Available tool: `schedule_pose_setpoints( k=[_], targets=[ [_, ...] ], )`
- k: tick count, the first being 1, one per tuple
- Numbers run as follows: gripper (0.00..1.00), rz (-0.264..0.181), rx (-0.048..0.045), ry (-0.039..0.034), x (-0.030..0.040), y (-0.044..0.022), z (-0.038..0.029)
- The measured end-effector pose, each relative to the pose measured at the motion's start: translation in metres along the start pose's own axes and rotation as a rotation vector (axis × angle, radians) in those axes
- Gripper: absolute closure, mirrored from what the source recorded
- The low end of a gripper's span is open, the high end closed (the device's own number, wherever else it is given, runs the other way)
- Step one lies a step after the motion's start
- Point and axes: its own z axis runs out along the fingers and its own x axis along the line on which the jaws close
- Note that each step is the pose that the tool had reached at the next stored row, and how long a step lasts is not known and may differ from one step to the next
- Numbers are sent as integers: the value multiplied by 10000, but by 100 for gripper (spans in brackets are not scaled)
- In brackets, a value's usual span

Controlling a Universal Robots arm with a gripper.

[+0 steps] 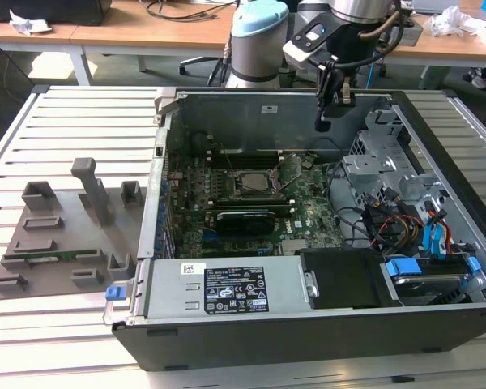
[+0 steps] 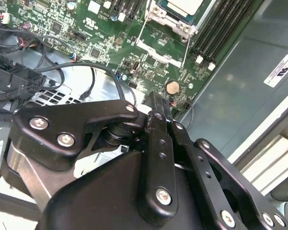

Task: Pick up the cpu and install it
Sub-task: 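Close the cpu cover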

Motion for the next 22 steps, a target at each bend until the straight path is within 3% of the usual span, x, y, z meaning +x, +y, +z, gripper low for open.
schedule_pose_setpoints(
  k=[5,22],
  targets=[
    [89,-84,-1,-1,3,39,49],
    [89,-86,-1,-2,7,79,145]
  ],
)
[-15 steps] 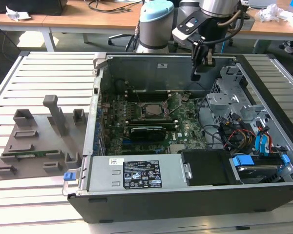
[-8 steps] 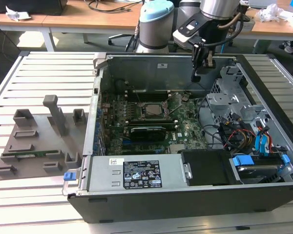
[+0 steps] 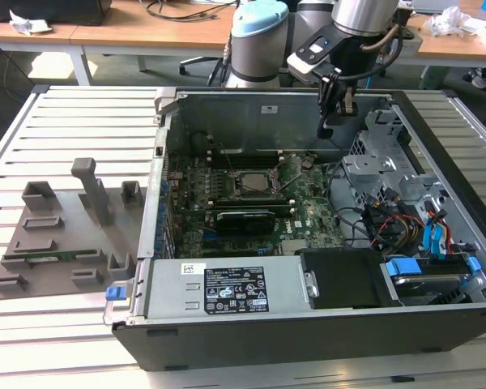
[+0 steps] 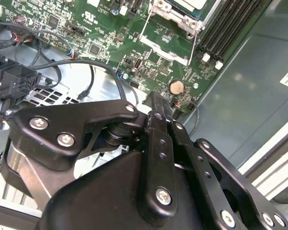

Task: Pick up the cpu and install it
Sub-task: 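Close the cpu cover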

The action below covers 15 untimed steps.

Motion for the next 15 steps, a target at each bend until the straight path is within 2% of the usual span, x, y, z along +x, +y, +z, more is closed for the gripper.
schedule_pose_setpoints(
  k=[15],
  targets=[
    [89,0,0,0,3,18,74]
  ],
)
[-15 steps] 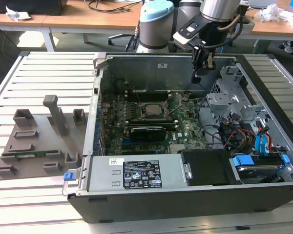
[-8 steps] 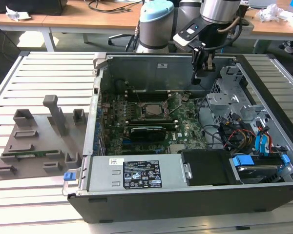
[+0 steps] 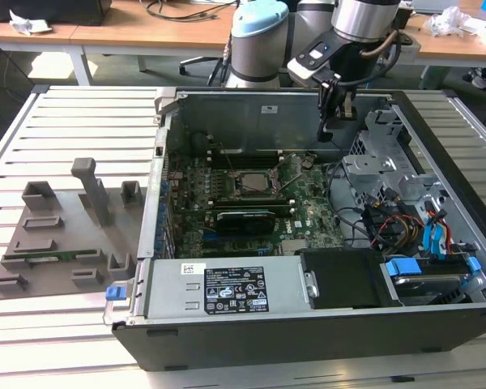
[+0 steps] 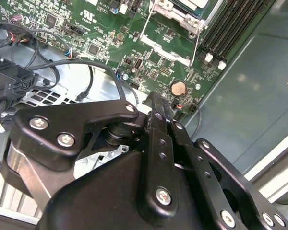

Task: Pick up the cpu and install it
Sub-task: 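Close the cpu cover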

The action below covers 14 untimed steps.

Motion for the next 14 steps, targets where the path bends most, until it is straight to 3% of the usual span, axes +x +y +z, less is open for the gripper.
schedule_pose_setpoints(
  k=[7,14],
  targets=[
    [89,0,-1,1,1,7,34],
    [89,0,0,0,4,14,110]
  ],
)
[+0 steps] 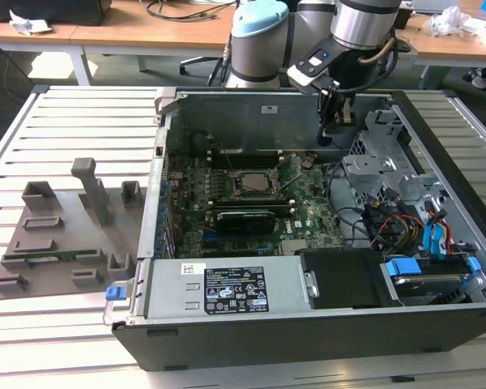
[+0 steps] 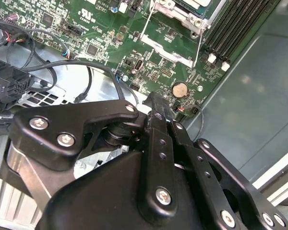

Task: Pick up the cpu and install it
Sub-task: 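Close the cpu cover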

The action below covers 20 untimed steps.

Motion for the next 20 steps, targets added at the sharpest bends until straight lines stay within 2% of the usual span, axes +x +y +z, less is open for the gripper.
schedule_pose_setpoints(
  k=[4,7,10,11,13,14,16,17,20],
  targets=[
    [89,-1,0,1,3,0,90],
    [89,-11,5,0,5,-15,212],
    [89,-103,66,-3,6,-15,262],
    [89,-530,58,-13,7,-14,280],
    [89,-1054,63,-25,8,-14,313],
    [89,-1058,155,-22,9,-14,346],
    [89,-1060,242,-21,9,-14,366],
    [89,-1063,316,-18,10,-15,382],
    [89,-1063,321,-18,10,-27,410]
  ],
)
